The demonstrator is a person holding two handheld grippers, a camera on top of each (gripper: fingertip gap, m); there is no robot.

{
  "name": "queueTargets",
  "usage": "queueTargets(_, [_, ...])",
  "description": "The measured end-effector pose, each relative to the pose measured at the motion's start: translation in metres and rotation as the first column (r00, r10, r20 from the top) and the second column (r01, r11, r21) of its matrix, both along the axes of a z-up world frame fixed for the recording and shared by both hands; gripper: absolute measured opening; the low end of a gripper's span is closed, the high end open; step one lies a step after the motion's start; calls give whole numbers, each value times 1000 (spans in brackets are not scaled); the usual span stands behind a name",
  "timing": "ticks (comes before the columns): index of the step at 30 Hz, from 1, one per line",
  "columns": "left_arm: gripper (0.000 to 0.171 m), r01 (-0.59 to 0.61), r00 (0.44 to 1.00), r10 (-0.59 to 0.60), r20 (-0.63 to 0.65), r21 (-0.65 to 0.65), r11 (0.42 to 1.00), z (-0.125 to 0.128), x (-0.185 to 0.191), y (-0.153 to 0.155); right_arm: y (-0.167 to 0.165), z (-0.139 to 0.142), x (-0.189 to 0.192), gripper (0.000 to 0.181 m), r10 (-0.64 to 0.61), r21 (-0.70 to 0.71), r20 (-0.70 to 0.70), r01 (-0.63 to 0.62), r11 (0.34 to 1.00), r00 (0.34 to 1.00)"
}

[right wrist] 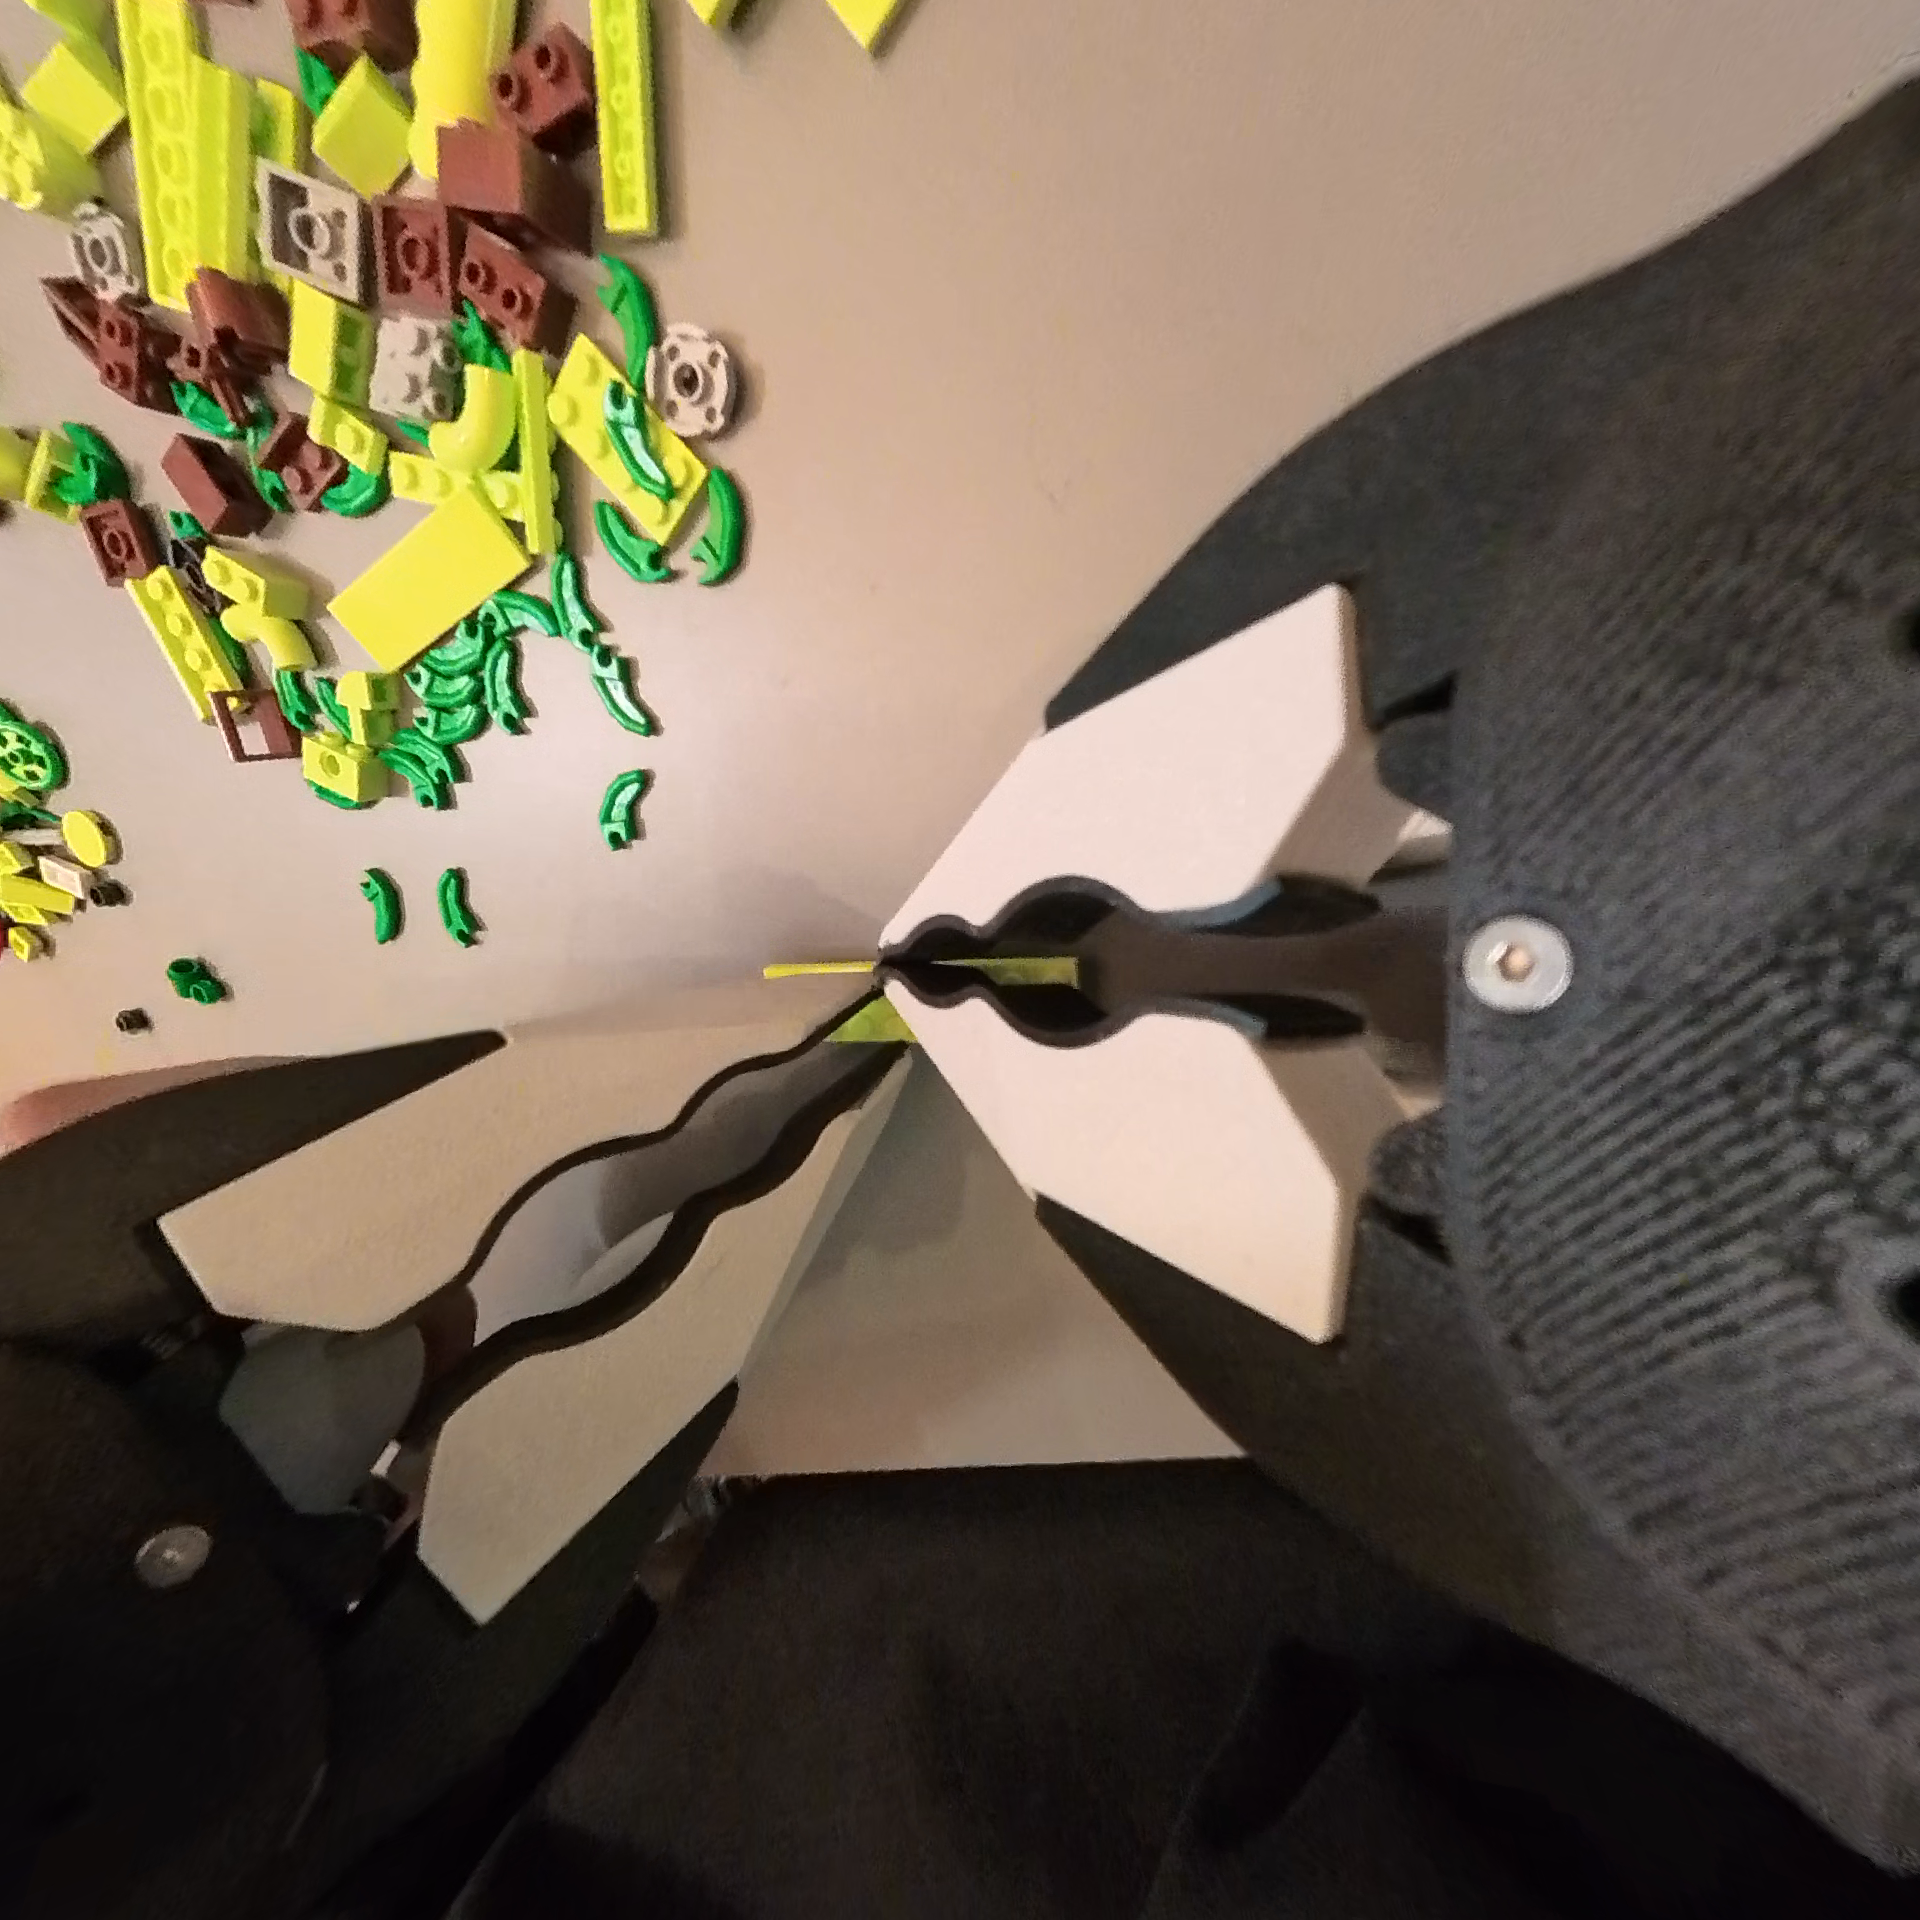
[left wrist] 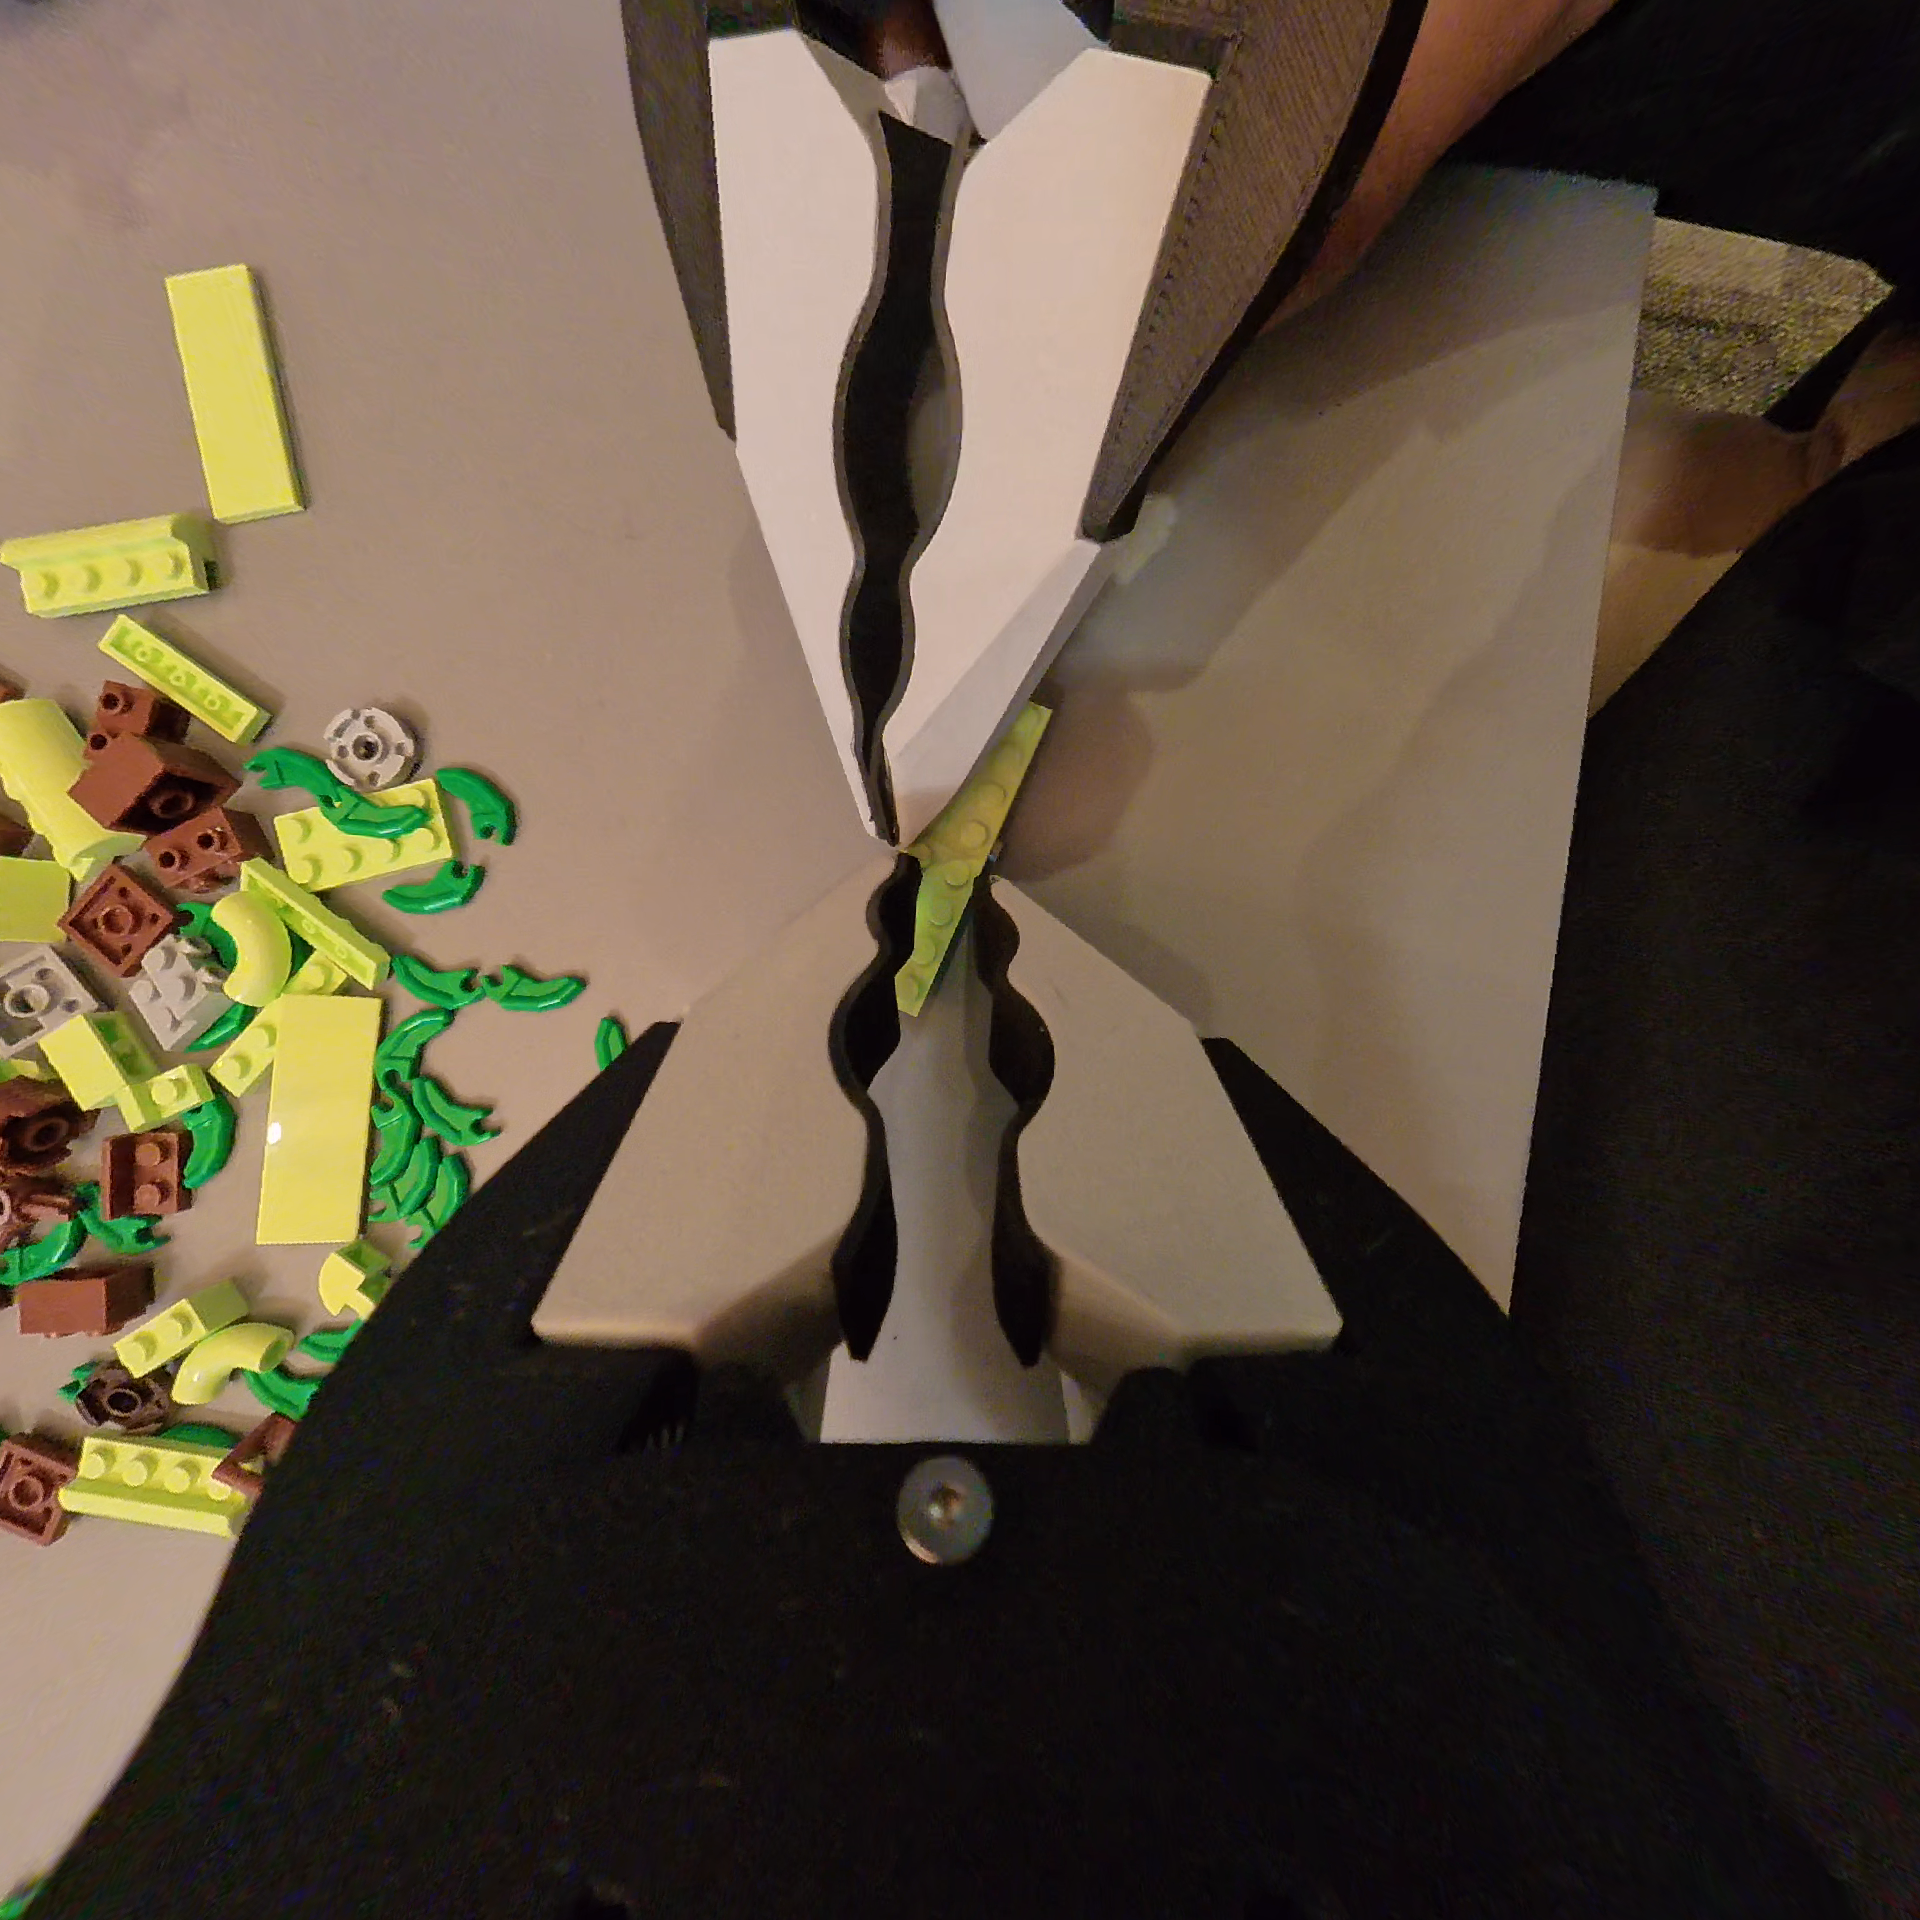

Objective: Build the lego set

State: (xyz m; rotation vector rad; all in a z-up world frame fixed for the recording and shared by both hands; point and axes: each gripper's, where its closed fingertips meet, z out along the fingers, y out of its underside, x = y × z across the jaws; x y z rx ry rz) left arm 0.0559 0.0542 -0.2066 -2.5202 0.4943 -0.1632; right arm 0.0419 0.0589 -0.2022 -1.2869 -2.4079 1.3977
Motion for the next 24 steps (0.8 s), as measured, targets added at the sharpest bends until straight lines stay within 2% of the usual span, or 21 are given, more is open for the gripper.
queueTargets(11, [9, -16, 1000, 16, 7, 5, 1000, -1, 0, 0, 0, -1, 0, 0, -14, -5, 12, 14, 1000, 1000])
queueTargets(17, [9, -6, 996, 8, -86, 19, 1000, -2, 0, 0, 1, -1, 0, 0, -19, 10, -4, 19, 1000, 1000])
queueTargets(20, [9, -15, 998, 16, -54, 35, 999, -2, 0, 1, 2, 0, -1, 0, -25, -2, 5, 25, 1000, 1000])
queueTargets(24, [9, -29, 1000, 29, 4, 41, 999, -1, 1, 2, 2, 13, 1, 23, -14, -71, -46, 11, 997, 999])
